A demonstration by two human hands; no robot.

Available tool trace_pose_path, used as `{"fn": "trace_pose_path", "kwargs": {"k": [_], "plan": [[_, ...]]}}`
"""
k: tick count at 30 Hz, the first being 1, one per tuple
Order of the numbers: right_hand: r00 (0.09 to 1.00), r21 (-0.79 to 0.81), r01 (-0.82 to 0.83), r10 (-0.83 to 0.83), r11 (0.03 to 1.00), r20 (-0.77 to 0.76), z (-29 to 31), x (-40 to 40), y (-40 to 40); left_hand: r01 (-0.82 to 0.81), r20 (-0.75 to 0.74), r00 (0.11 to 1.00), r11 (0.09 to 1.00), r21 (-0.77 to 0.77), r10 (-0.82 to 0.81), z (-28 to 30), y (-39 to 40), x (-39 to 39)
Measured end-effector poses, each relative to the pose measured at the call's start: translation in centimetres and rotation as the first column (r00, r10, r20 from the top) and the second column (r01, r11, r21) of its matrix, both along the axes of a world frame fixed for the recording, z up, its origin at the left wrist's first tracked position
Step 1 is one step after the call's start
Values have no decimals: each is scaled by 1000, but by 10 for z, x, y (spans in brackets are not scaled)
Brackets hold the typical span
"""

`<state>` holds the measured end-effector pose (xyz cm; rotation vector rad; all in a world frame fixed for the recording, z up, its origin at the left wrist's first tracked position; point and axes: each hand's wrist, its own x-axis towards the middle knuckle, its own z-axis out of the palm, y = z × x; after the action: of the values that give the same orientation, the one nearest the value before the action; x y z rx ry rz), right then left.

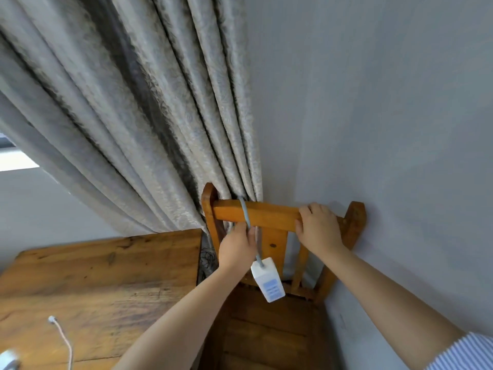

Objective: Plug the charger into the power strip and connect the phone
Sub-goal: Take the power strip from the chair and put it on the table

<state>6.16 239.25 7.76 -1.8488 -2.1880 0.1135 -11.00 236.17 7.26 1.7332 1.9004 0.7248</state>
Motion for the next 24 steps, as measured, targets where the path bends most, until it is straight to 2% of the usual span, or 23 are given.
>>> {"fn": "trace_pose_path", "kwargs": {"k": [4,10,17,24], "plan": [[995,-47,-102,102,994,9,-2,-17,10,-56,-9,998,996,75,56,21,2,-39],[988,-92,-152,152,984,-7,2,-36,20,-110,-181,974,985,135,134,57,26,-91],[991,-56,-133,133,990,-6,-2,-40,19,-81,-361,928,996,34,88,66,78,-119],[994,-94,-86,92,992,65,4,-51,18,-101,-465,885,984,-146,22,34,86,-124]]}}
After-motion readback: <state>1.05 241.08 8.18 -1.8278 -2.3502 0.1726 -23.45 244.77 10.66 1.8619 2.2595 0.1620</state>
